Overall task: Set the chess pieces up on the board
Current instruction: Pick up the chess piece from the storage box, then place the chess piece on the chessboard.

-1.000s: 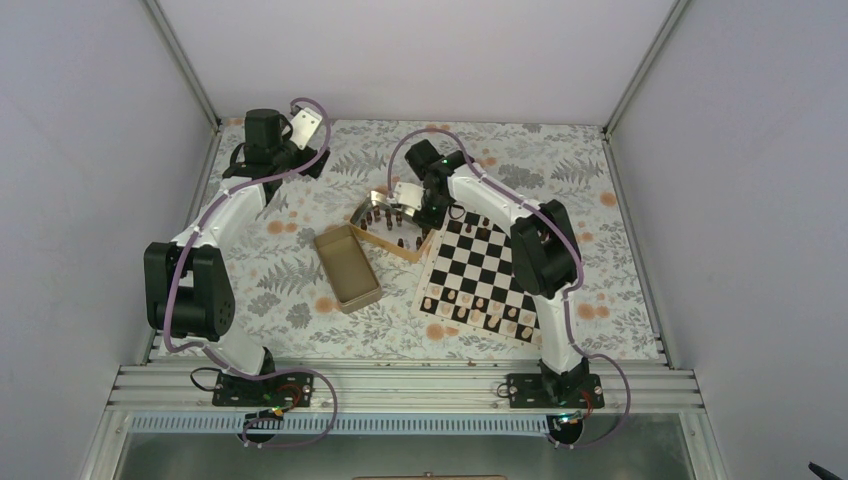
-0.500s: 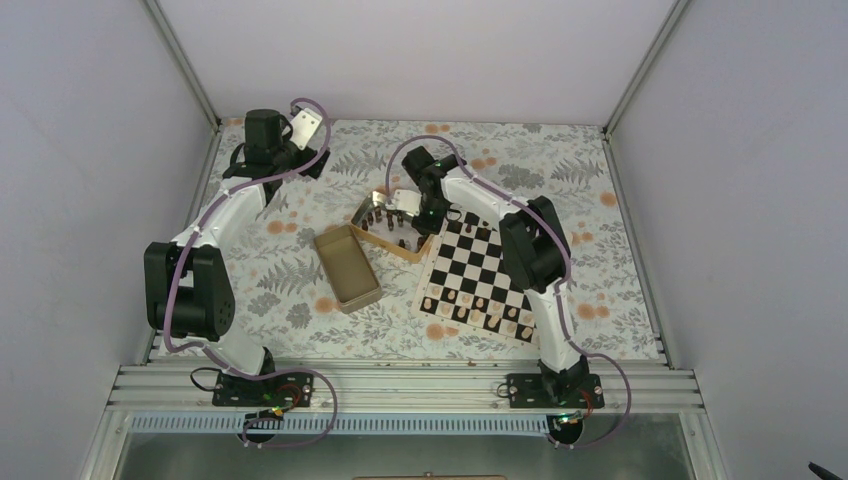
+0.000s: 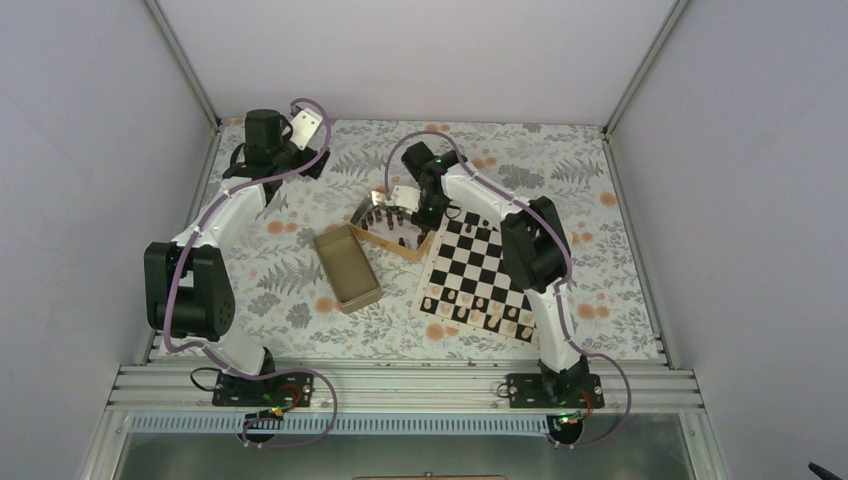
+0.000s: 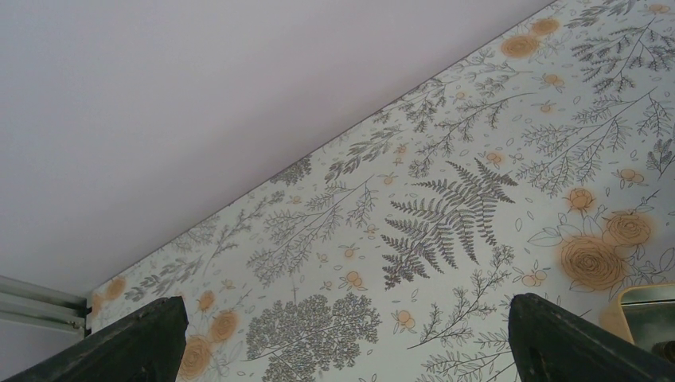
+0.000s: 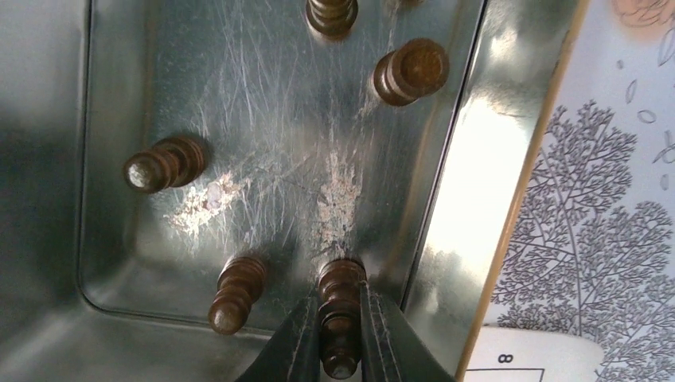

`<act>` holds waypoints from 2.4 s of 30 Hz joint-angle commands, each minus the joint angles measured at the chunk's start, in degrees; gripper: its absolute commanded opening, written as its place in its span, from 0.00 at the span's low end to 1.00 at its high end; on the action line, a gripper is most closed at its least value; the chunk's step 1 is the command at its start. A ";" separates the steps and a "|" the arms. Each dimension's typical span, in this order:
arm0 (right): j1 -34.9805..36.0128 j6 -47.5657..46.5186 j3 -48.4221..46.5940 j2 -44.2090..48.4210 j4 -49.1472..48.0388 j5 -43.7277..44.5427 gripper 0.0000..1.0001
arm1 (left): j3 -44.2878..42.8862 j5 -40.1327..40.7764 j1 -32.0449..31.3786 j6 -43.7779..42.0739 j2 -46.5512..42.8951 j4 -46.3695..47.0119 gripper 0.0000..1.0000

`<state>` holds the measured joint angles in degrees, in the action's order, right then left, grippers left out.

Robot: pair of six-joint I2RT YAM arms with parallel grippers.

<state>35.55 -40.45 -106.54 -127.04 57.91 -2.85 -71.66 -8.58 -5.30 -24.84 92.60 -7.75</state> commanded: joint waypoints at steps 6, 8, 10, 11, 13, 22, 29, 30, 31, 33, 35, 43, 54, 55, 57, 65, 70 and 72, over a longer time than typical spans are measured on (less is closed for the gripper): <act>-0.47 0.63 -4.24 4.68 -0.09 -3.74 0.07 | 0.54 0.65 -0.06 -0.10 -2.02 1.47 1.00; -0.70 0.74 -4.29 5.44 -0.39 -3.74 0.07 | 0.55 0.66 -0.06 -0.12 -2.22 1.42 1.00; -1.10 0.98 -4.37 6.22 -0.74 -4.00 0.07 | 0.49 0.76 -0.06 -0.12 -2.33 1.43 1.00; -1.36 1.08 -4.38 6.58 -1.06 -4.51 0.07 | 0.55 0.80 -0.06 -0.11 -2.35 1.42 1.00; -1.83 1.22 -4.46 7.12 -1.30 -5.55 0.07 | 0.63 0.89 -0.07 -0.12 -2.33 1.44 1.00; -2.78 1.40 -4.34 7.94 -1.34 -5.49 0.08 | 0.59 1.10 -0.08 -0.21 -2.42 1.51 1.00; -6.75 1.68 -3.23 11.20 -1.22 -5.39 0.09 | 0.55 1.24 -0.06 -0.30 -2.14 1.60 1.00; -8.01 1.76 -3.02 11.83 -1.18 -5.48 0.09 | 0.50 1.32 -0.07 -0.37 -2.13 1.60 1.00; -9.03 1.77 -2.59 12.47 -1.03 -5.54 0.09 | 0.50 1.33 -0.06 -0.38 -2.13 1.60 1.00; -11.12 1.71 -1.44 13.89 -0.83 -5.58 0.09 | 0.53 1.45 -0.07 -0.38 -2.23 1.59 1.00; -13.43 1.50 0.37 15.62 -0.92 -5.59 0.09 | 0.51 1.39 -0.07 -0.40 -2.18 1.60 1.00; -24.95 -0.07 11.65 23.05 -1.11 -5.51 0.10 | 0.41 1.46 -0.06 -0.47 -2.07 1.68 1.00; -36.00 -2.20 26.60 27.57 -4.49 -6.38 0.11 | 0.04 1.02 -0.10 -0.30 -2.11 1.44 1.00; -36.33 -2.33 27.09 27.32 -4.68 -6.45 0.12 | -0.01 0.96 -0.09 -0.30 -2.23 1.36 1.00; -36.91 -2.46 27.34 26.33 -4.81 -6.81 0.12 | 0.01 0.93 -0.11 -0.26 -2.40 1.35 1.00; -37.17 -3.29 27.02 22.26 -5.97 -7.17 0.13 | 0.20 1.22 -0.06 -0.29 -2.61 1.18 1.00; -37.38 -3.25 26.27 20.09 -6.89 -7.34 0.13 | 0.07 1.14 -0.04 -0.30 -2.43 1.16 1.00; -37.61 -3.31 25.97 19.56 -7.06 -7.38 0.13 | 0.07 1.22 -0.06 -0.34 -2.40 1.24 1.00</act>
<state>-1.08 -43.05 -79.42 -106.34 52.16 -8.88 -71.55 -7.49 -5.30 -24.88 91.74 -7.38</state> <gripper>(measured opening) 0.130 0.999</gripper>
